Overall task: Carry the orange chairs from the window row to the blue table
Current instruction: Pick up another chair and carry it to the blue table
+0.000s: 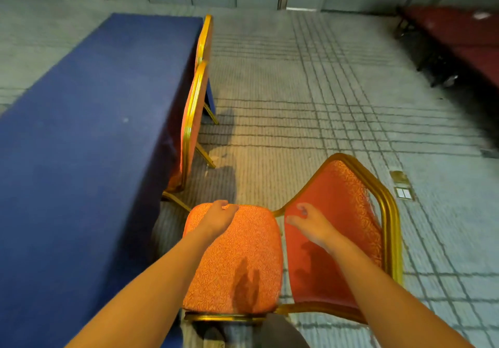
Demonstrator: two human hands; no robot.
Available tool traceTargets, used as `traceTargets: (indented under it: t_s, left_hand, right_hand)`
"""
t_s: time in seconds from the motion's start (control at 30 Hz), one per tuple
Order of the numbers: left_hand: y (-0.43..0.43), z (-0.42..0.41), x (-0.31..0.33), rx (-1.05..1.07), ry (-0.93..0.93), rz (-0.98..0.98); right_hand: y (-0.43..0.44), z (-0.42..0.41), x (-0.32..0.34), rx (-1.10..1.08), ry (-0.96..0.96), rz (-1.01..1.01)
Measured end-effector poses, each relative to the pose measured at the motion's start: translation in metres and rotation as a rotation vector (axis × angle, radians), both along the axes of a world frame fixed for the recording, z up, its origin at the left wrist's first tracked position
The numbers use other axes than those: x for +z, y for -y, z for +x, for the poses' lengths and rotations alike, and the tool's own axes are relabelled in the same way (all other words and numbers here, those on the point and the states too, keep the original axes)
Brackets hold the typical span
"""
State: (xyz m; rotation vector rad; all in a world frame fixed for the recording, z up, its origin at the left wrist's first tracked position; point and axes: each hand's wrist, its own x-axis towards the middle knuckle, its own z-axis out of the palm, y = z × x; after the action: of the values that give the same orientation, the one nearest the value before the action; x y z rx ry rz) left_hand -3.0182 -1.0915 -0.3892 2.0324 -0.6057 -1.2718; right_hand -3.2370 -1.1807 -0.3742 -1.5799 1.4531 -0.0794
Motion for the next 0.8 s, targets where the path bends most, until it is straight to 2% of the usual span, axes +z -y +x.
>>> traceTargets:
  t_s: [0.27, 0.53, 0.8]
  left_hand:
    - [0.054, -0.056, 0.019, 0.053, 0.026, -0.063]
    - [0.104, -0.148, 0.014, 0.302, 0.161, -0.107]
    - [0.112, -0.191, 0.016, 0.568, 0.223, -0.057]
  right_hand:
    - [0.070, -0.036, 0.042, 0.222, 0.033, -0.119]
    - [0.159, -0.086, 0.070, 0.581, -0.003, -0.402]
    - [0.206, -0.095, 0.062, 0.880, -0.085, -0.411]
